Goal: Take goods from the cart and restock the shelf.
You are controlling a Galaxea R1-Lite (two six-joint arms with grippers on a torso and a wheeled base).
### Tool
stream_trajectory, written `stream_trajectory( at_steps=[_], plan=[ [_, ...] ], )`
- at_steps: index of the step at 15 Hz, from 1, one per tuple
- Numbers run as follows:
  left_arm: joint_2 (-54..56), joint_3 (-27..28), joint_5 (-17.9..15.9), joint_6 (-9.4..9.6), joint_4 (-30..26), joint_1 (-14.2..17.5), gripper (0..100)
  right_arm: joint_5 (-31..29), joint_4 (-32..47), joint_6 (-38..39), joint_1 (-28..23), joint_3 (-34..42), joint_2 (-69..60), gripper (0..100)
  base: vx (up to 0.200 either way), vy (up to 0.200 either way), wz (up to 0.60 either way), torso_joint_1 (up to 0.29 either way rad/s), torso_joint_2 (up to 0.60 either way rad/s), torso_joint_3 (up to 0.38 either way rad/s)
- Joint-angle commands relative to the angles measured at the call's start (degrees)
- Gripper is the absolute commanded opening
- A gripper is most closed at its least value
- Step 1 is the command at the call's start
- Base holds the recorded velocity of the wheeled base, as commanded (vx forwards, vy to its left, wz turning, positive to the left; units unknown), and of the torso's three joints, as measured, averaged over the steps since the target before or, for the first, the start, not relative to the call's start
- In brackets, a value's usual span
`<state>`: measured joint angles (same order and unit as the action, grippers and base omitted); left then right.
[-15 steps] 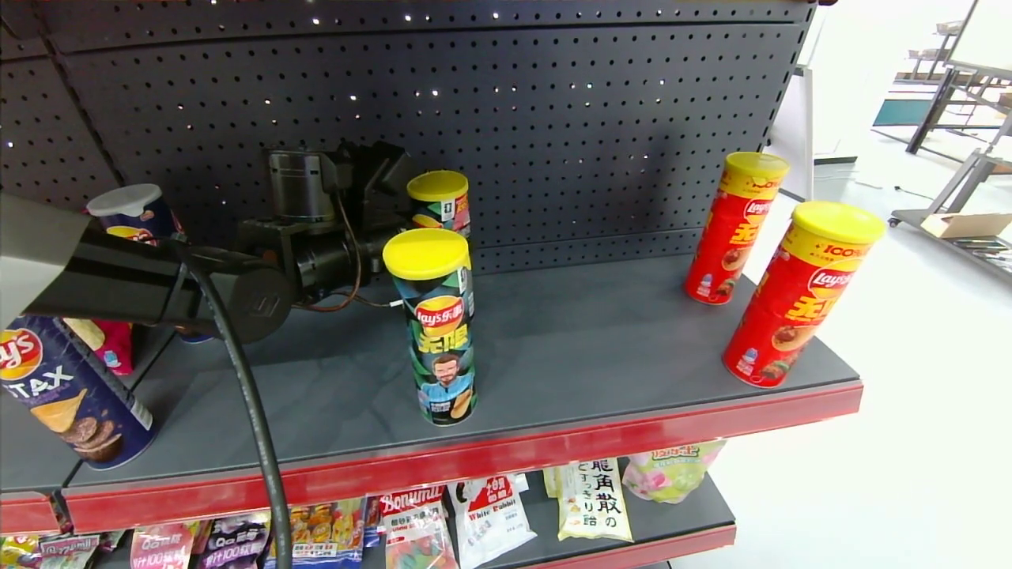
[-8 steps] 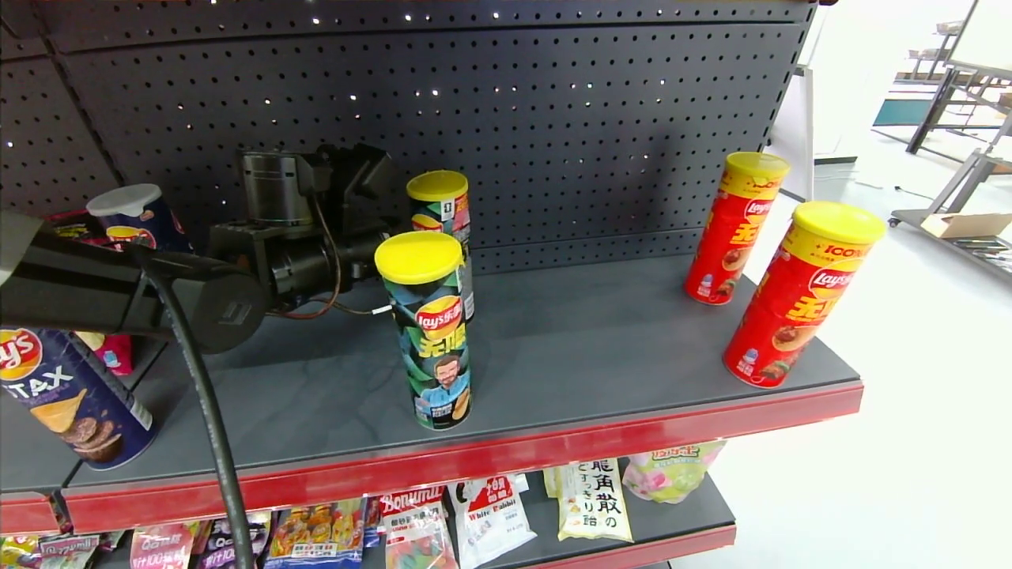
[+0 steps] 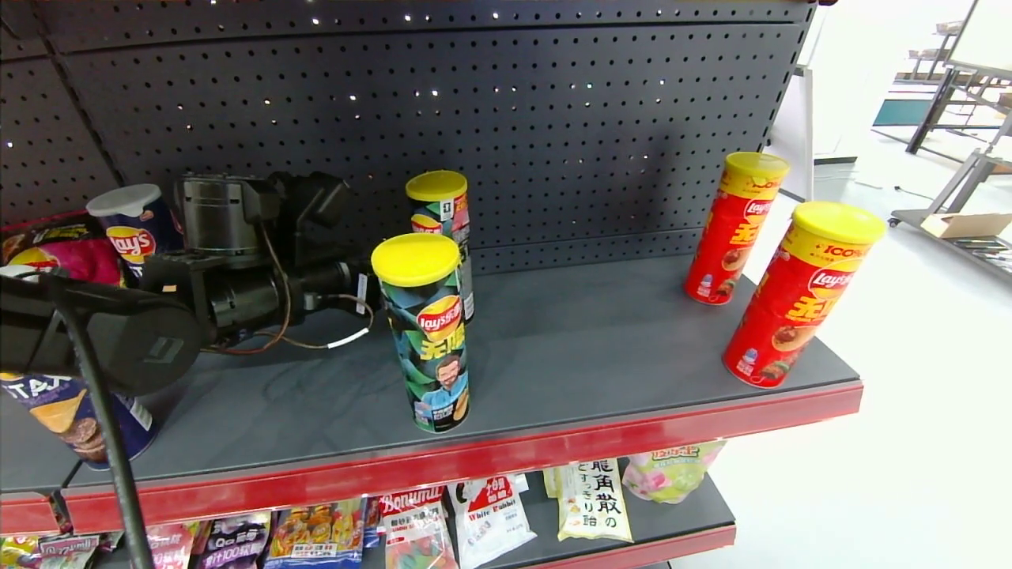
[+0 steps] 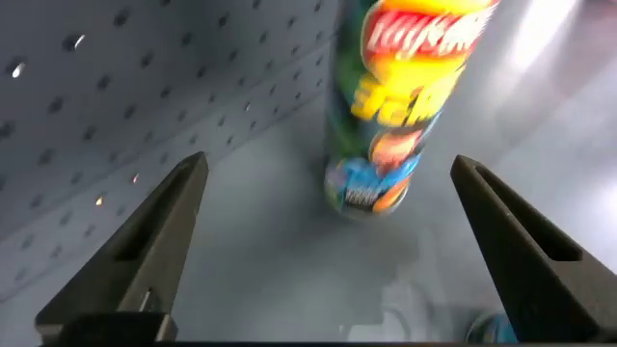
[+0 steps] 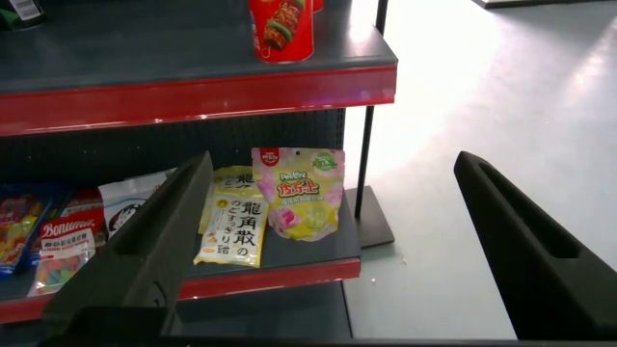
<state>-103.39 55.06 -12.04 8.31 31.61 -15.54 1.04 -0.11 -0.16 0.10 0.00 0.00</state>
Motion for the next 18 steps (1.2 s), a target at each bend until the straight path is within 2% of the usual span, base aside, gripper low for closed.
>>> stream_trajectory(
  at_steps=[1, 2, 4, 6, 7, 9, 10, 11, 13, 14, 15, 16, 17, 18],
  plan=[
    [4.1, -4.4, 0.0, 0.21, 0.0, 2.0, 100, 0.0, -0.1, 0.0, 0.1, 0.0, 0.1, 100, 0.0, 0.0, 0.0, 0.0, 0.0, 0.0],
    [6.4, -7.4, 0.0, 0.21, 0.0, 2.5, 100, 0.0, 0.0, 0.0, 0.0, 0.0, 0.1, 100, 0.0, 0.0, 0.0, 0.0, 0.0, 0.0],
    [14.4, -14.7, -0.3, 1.79, -0.1, 4.5, 100, 0.0, -0.1, 0.0, 0.0, 0.0, 0.1, 100, 0.0, 0.0, 0.0, 0.0, 0.0, 0.0],
    [26.6, -24.5, -0.3, 2.76, -1.4, 5.2, 100, 0.0, -0.1, 0.0, 0.0, 0.0, 0.1, 100, 0.0, 0.0, 0.0, 0.0, 0.0, 0.0],
    [35.6, -29.8, -0.5, 2.85, -3.8, 6.1, 100, 0.0, 0.0, 0.0, 0.0, 0.0, 0.1, 100, 0.0, 0.0, 0.0, 0.0, 0.0, 0.0],
    [51.6, -31.4, -2.3, 1.71, -16.6, 8.1, 100, 0.0, 0.0, 0.0, 0.0, 0.0, 0.1, 100, 0.0, 0.0, 0.0, 0.0, 0.0, 0.0],
    [59.5, -31.9, -3.2, -0.14, -20.8, 8.3, 100, 0.0, 0.0, 0.0, 0.1, 0.0, 0.1, 100, 0.0, 0.0, 0.0, 0.0, 0.0, 0.0],
    [66.7, -32.7, -3.8, -0.93, -24.2, 8.2, 100, 0.0, 0.0, 0.0, 0.0, 0.0, 0.1, 100, 0.0, 0.0, 0.0, 0.0, 0.0, 0.0],
    [79.1, -33.3, -5.1, -1.28, -32.6, 8.2, 100, 0.0, -0.1, 0.0, 0.1, 0.0, 0.1, 100, 0.0, 0.0, 0.0, 0.0, 0.0, 0.0],
    [82.2, -33.2, -4.9, -1.55, -35.4, 8.2, 100, 0.0, -0.1, 0.0, 0.0, 0.0, 0.1, 100, 0.0, 0.0, 0.0, 0.0, 0.0, 0.0],
    [87.7, -33.2, -4.5, -4.01, -39.9, 8.2, 100, 0.0, -0.1, 0.0, 0.0, 0.0, 0.1, 100, 0.0, 0.0, 0.0, 0.0, 0.0, 0.0],
    [90.1, -33.4, -4.5, -5.41, -41.2, 8.2, 100, 0.0, -0.1, 0.0, 0.0, 0.0, 0.1, 100, 0.0, 0.0, 0.0, 0.0, 0.0, 0.0],
    [93.5, -34.5, -4.0, -6.03, -43.2, 8.2, 100, 0.0, -0.1, 0.0, 0.0, 0.0, 0.1, 100, 0.0, 0.0, 0.0, 0.0, 0.0, 0.0],
    [96.6, -36.0, -1.6, -5.94, -45.0, 8.3, 100, 0.0, -0.1, 0.0, 0.0, 0.0, 0.1, 100, 0.0, 0.0, 0.0, 0.0, 0.0, 0.0]
  ],
)
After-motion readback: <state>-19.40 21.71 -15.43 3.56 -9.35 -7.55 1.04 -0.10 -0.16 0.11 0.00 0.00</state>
